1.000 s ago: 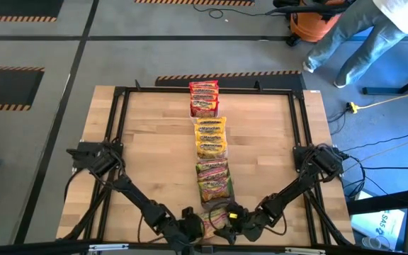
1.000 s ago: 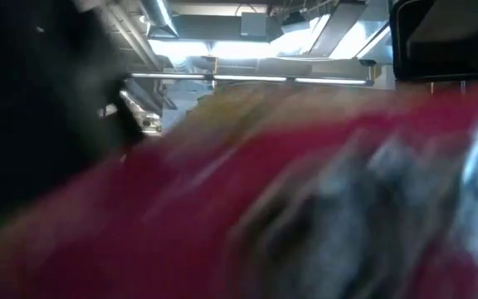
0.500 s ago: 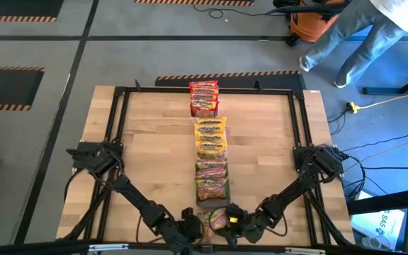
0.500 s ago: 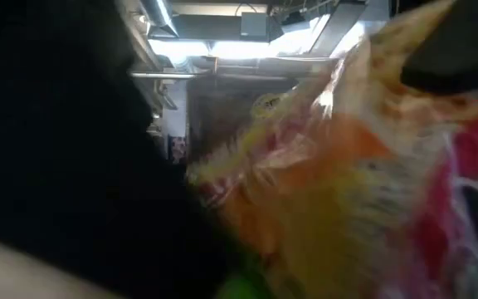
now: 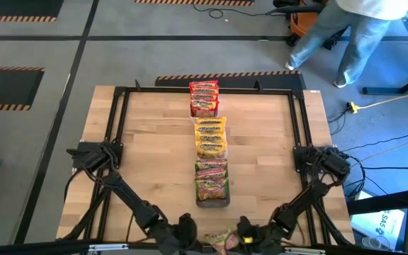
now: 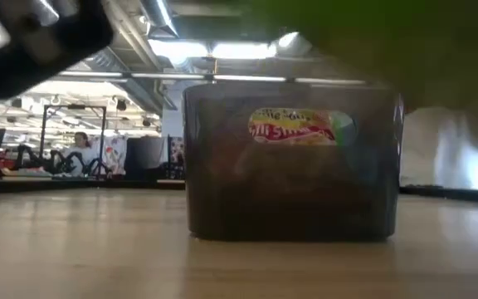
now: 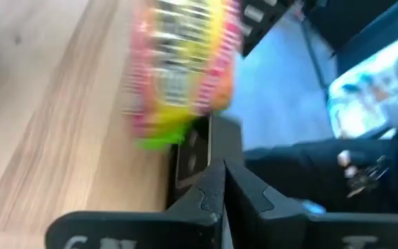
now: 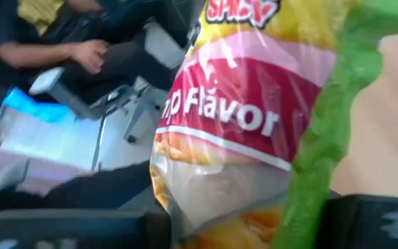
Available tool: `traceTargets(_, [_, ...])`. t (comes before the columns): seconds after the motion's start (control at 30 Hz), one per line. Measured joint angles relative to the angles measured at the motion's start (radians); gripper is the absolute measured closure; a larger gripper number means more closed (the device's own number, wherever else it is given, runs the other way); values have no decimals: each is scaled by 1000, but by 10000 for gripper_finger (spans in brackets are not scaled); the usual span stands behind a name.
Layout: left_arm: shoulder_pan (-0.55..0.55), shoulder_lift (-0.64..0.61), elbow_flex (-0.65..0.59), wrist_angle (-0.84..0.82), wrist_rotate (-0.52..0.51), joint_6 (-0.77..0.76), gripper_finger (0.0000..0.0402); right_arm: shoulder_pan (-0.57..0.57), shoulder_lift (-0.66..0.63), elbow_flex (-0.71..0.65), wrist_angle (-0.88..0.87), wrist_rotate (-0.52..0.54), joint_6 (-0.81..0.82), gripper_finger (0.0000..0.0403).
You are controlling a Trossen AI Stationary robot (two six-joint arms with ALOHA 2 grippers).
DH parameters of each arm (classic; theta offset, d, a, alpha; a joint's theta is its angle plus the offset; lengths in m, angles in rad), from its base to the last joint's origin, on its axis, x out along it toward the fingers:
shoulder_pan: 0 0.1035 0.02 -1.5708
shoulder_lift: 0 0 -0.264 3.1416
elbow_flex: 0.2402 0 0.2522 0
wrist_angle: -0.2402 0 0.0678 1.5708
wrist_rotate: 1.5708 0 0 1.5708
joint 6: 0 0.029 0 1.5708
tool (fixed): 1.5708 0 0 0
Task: Sort Maruchan noodles
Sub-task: Put the green noodle pack into the black bin
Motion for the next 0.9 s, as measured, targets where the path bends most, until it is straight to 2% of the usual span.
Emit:
traceTargets(0.17, [46, -42, 0, -1, 26, -10, 380, 34, -83, 6, -94, 23, -129, 301])
traceTargets(0.3, [84, -68, 0, 20, 62, -9, 333, 62, -142, 7, -217, 81, -190, 292])
traceTargets(0.4, [111, -82, 0, 27, 64, 7, 290, 76, -155, 7, -255, 78, -230, 297])
traceTargets(0.53, [141, -93, 0, 112, 66, 61, 234, 76, -155, 7, -252, 15, -263, 304])
traceTargets(0.7, [177, -89, 0, 215, 111, 151, 179, 66, -155, 7, -235, 22, -316, 299])
traceTargets(0.9, [180, -86, 0, 213, 147, 191, 155, 15, -155, 7, -208, 8, -331, 304])
